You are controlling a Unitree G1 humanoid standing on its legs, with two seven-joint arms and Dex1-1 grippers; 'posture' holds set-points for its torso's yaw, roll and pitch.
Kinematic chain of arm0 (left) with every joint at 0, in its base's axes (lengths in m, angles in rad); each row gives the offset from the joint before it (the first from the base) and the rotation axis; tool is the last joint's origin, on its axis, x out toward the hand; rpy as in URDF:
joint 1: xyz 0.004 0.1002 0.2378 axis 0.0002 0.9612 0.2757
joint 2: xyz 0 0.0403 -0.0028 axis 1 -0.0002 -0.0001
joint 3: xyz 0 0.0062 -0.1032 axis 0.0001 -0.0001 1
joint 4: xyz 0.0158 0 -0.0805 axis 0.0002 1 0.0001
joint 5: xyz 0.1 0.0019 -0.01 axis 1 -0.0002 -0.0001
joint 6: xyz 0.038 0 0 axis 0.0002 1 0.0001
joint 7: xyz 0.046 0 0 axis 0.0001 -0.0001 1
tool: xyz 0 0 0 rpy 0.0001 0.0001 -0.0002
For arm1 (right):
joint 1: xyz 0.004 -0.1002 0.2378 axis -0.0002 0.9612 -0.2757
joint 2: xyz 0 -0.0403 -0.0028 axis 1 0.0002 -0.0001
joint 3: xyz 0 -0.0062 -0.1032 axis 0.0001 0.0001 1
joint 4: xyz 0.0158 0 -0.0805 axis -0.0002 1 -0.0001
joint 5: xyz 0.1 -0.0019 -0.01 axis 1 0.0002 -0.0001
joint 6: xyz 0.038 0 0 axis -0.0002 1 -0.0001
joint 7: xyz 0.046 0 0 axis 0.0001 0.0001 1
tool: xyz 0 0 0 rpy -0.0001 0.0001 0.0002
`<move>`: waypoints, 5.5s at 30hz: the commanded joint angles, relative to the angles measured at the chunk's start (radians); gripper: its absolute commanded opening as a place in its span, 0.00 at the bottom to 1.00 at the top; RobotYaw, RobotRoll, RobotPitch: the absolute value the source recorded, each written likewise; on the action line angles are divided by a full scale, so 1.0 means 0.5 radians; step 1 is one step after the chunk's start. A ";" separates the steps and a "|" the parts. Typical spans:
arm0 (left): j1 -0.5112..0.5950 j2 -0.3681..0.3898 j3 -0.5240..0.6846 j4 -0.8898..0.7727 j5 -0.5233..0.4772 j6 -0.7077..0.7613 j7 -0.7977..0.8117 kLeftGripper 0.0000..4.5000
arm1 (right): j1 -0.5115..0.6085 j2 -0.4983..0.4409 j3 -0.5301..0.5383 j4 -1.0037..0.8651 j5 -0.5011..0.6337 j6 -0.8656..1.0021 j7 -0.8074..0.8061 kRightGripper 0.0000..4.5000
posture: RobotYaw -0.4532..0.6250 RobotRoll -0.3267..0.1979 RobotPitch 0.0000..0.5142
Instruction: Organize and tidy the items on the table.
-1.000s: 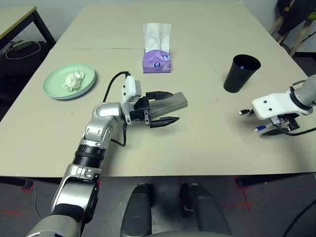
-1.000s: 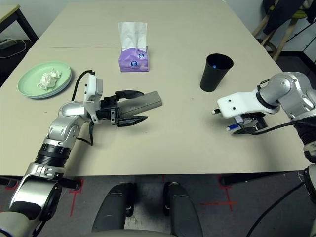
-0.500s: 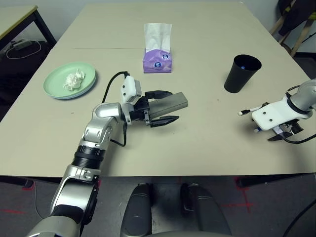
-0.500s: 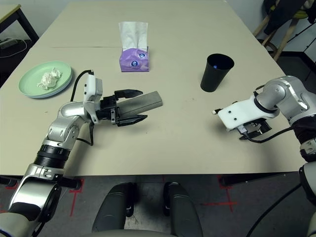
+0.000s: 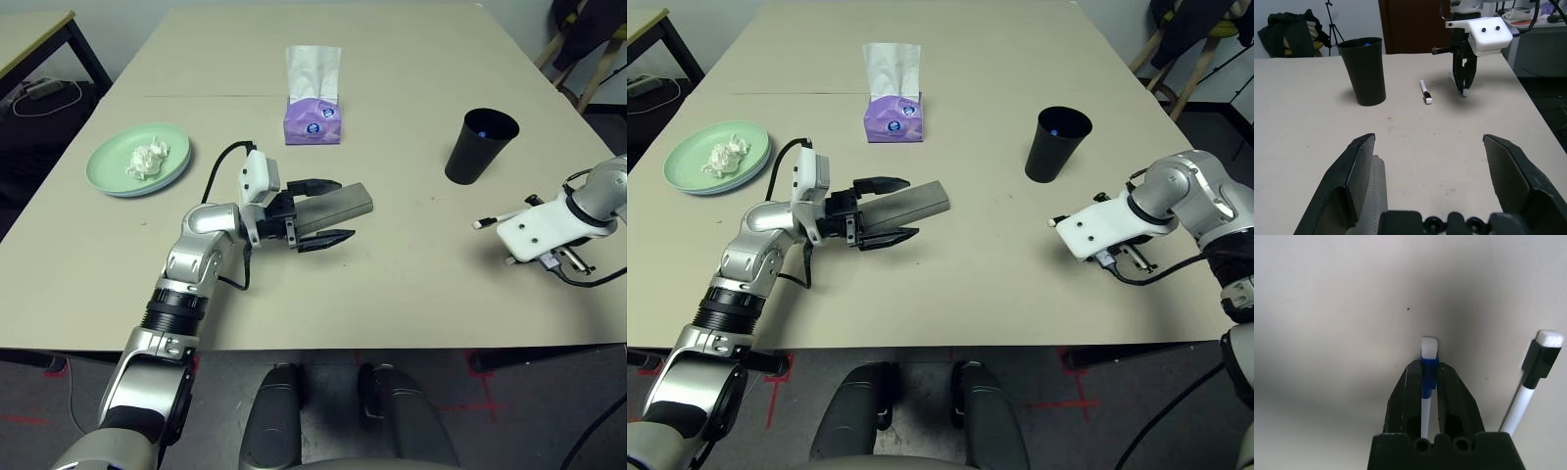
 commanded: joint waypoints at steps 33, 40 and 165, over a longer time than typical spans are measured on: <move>-0.065 -0.073 0.089 0.179 0.108 -0.030 0.461 1.00 | 0.091 1.278 -1.595 -0.758 1.424 1.333 -2.223 0.06 | 0.49 0.62 0.24; -0.054 -0.066 0.081 0.178 0.099 -0.065 0.386 1.00 | 0.105 1.260 -1.563 -0.612 1.246 1.336 -2.615 0.06 | 0.49 0.62 0.25; -0.034 -0.035 0.066 0.147 0.108 -0.072 0.349 1.00 | -0.123 1.247 -1.536 -0.350 1.104 0.870 -2.536 0.09 | 0.50 0.62 0.25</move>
